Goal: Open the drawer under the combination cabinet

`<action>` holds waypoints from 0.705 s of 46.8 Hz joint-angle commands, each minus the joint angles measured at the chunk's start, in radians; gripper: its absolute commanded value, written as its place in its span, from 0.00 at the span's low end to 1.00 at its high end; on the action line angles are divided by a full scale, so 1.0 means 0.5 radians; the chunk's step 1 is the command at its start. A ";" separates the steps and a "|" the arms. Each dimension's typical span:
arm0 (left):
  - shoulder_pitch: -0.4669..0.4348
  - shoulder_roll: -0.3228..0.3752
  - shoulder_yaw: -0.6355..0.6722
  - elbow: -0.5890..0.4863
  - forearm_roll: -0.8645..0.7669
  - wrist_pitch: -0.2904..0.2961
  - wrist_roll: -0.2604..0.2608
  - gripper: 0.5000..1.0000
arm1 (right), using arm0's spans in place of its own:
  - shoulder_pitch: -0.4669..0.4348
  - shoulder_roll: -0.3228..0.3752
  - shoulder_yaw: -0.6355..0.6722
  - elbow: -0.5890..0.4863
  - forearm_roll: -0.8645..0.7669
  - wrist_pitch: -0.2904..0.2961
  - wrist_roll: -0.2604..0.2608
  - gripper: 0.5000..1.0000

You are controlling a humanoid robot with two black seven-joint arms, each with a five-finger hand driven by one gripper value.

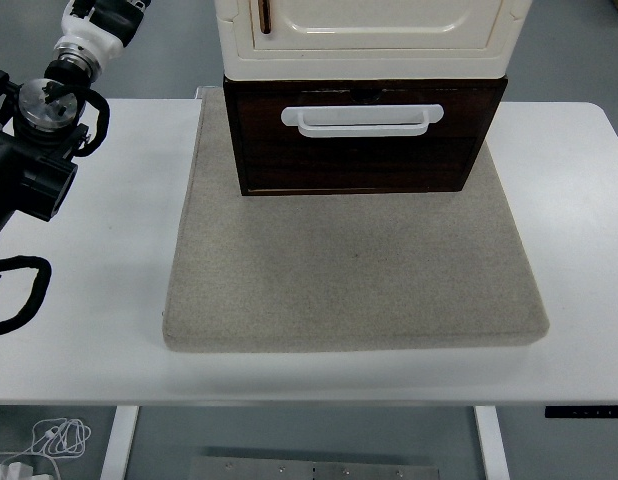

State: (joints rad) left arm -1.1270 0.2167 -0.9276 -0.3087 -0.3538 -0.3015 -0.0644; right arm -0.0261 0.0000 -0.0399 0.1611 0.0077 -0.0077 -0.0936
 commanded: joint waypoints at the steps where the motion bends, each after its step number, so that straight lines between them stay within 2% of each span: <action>1: -0.016 0.042 0.011 -0.009 0.020 -0.001 0.000 1.00 | 0.000 0.000 0.000 0.000 0.000 0.000 0.000 0.86; 8: -0.117 0.165 0.021 -0.012 0.146 0.032 -0.009 1.00 | 0.000 0.000 0.000 0.000 0.000 0.000 0.000 0.86; 17: -0.240 0.300 0.030 -0.048 0.272 -0.001 -0.003 1.00 | 0.000 0.000 0.000 0.000 0.000 0.000 0.000 0.86; 26: -0.332 0.453 0.054 -0.330 0.569 -0.004 -0.009 1.00 | 0.000 0.000 0.000 0.000 0.000 0.000 0.000 0.86; 33: -0.397 0.564 0.054 -0.569 0.591 -0.004 -0.009 1.00 | 0.000 0.000 0.000 0.000 0.000 0.000 0.000 0.86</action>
State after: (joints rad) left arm -1.3120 0.4676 -0.8998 -0.5345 -0.0586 -0.3042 -0.0687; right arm -0.0259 0.0000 -0.0399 0.1611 0.0077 -0.0076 -0.0936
